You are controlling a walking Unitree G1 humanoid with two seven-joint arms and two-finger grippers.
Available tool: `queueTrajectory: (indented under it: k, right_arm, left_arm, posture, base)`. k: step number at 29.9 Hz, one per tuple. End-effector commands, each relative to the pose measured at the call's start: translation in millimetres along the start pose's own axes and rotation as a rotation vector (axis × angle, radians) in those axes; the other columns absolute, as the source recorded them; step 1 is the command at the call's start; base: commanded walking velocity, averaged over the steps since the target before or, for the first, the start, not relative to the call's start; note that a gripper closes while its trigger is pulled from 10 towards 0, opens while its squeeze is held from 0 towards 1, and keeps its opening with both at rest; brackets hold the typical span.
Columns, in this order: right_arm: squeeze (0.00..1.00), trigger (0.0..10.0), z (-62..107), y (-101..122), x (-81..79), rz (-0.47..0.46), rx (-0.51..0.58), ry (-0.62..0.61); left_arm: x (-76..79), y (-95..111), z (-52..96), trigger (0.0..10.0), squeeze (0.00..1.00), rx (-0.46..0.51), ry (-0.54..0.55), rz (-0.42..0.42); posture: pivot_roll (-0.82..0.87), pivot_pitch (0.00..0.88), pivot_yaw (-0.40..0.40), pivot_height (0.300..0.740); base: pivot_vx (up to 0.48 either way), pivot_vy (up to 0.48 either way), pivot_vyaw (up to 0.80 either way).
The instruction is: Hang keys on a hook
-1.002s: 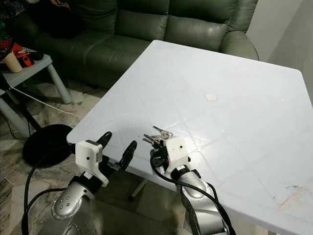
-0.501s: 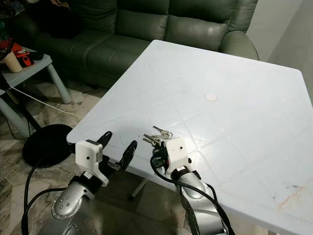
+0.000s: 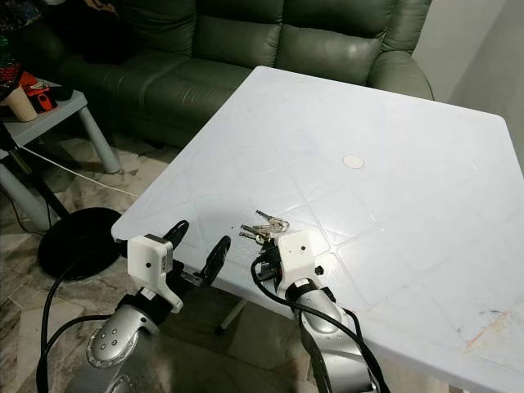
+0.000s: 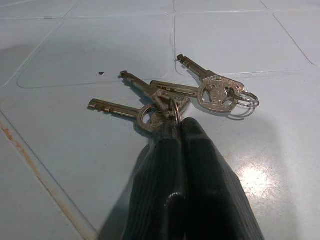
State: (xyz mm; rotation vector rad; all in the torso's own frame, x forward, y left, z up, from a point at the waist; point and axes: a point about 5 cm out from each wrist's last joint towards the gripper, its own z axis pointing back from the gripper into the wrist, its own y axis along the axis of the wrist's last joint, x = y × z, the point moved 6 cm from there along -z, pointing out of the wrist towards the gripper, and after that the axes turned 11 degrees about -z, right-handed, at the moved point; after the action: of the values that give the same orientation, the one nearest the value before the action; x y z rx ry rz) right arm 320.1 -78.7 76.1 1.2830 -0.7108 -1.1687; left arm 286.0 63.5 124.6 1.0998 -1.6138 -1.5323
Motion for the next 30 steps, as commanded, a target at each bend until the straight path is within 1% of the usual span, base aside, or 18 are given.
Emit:
queueTrajectory:
  k: [1,6,9,11,14,18,19,20,21,22,23,24,26,27,28,29,30]
  right_arm:
    - [0.0,0.0,1.8,2.5,4.3,-0.009,0.006,-0.023]
    - [0.0,0.0,1.1,7.0,6.0,-0.005,0.028,-0.034]
    - [0.0,0.0,1.1,9.9,7.0,-0.019,0.042,-0.036]
    - [0.0,0.0,1.4,18.2,8.8,-0.037,0.084,-0.032]
    - [0.0,0.0,0.0,23.9,12.2,-0.051,0.106,-0.04]
    - [0.0,0.0,-4.6,49.1,19.8,-0.086,0.207,-0.045]
    - [0.0,0.3,-6.2,56.4,24.1,-0.095,0.229,-0.061]
    - [0.0,0.3,-6.2,56.4,24.1,-0.095,0.229,-0.061]
    - [0.0,0.0,-7.4,68.2,26.9,-0.094,0.274,-0.056]
    - [0.0,0.0,-7.4,68.2,26.9,-0.094,0.274,-0.056]
    - [0.0,0.4,-8.4,75.9,30.5,-0.097,0.298,-0.063]
    - [0.0,0.0,-8.4,81.9,32.1,-0.094,0.319,-0.057]
    - [0.0,0.0,-7.9,86.1,32.4,-0.087,0.334,-0.049]
    - [0.0,1.0,-8.0,88.2,34.5,-0.092,0.342,-0.054]
    - [0.0,6.2,-8.4,92.7,38.6,-0.099,0.353,-0.065]
    - [0.0,6.2,-8.5,94.9,40.3,-0.098,0.358,-0.069]
    - [0.0,10.0,-9.1,96.5,42.2,-0.106,0.359,-0.073]
  left_arm:
    - [1.0,2.0,1.0,10.0,0.0,0.0,0.002,-0.002]
    - [1.0,1.9,0.5,10.0,0.0,-0.001,0.001,-0.002]
    - [-0.1,1.8,-0.1,10.0,0.0,-0.001,0.004,-0.002]
    - [-2.5,3.3,-1.6,10.0,0.0,0.004,0.011,-0.008]
    - [-6.1,5.2,-3.8,10.0,0.0,0.011,0.022,-0.01]
    - [-21.7,16.1,-14.5,10.0,0.0,0.043,0.053,-0.024]
    - [-27.9,20.2,-18.3,10.0,0.0,0.054,0.065,-0.032]
    - [-27.9,20.2,-18.3,10.0,0.0,0.054,0.065,-0.032]
    - [-37.9,25.5,-23.1,10.0,0.0,0.07,0.084,-0.051]
    - [-37.9,25.5,-23.1,10.0,0.0,0.07,0.084,-0.051]
    - [-47.4,29.9,-26.7,10.0,0.0,0.082,0.107,-0.054]
    - [-55.7,32.5,-30.0,10.0,0.0,0.086,0.129,-0.052]
    - [-60.4,34.6,-31.8,10.0,0.0,0.089,0.142,-0.054]
    - [-63.7,36.0,-32.9,10.0,0.0,0.094,0.15,-0.051]
    - [-71.3,38.4,-35.8,10.0,0.0,0.1,0.17,-0.063]
    - [-75.3,39.7,-37.3,10.0,0.0,0.101,0.181,-0.075]
    - [-80.1,40.3,-38.9,10.0,0.0,0.1,0.195,-0.078]
  posture:
    - [0.04,0.115,-0.041,0.74]
    - [0.04,0.114,-0.04,0.74]
    - [0.04,0.111,-0.038,0.74]
    - [0.04,0.111,-0.038,0.74]
    - [0.04,0.102,-0.037,0.74]
    - [0.04,0.084,-0.033,0.74]
    - [0.04,0.084,-0.033,0.74]
    - [0.04,0.084,-0.033,0.74]
    - [0.04,0.066,-0.029,0.74]
    - [0.04,0.066,-0.029,0.74]
    - [0.04,0.066,-0.029,0.74]
    - [0.04,0.055,-0.028,0.74]
    - [0.04,0.055,-0.028,0.74]
    - [0.04,0.038,-0.025,0.74]
    - [0.04,0.027,-0.025,0.74]
    - [0.04,0.027,-0.025,0.74]
    - [0.04,0.018,-0.025,0.74]
  base:
    - [0.0,0.0,0.0]
    - [0.0,0.0,0.0]
    - [0.0,0.0,0.0]
    - [0.0,0.0,0.0]
    - [0.0,0.0,0.0]
    - [0.0,0.0,0.0]
    - [0.0,0.0,0.0]
    - [0.0,0.0,0.0]
    - [0.0,0.0,0.0]
    - [0.0,0.0,0.0]
    - [0.0,0.0,0.0]
    - [0.0,0.0,0.0]
    - [0.0,0.0,0.0]
    - [0.0,0.0,0.0]
    - [0.0,0.0,0.0]
    - [0.0,0.0,0.0]
    - [0.0,0.0,0.0]
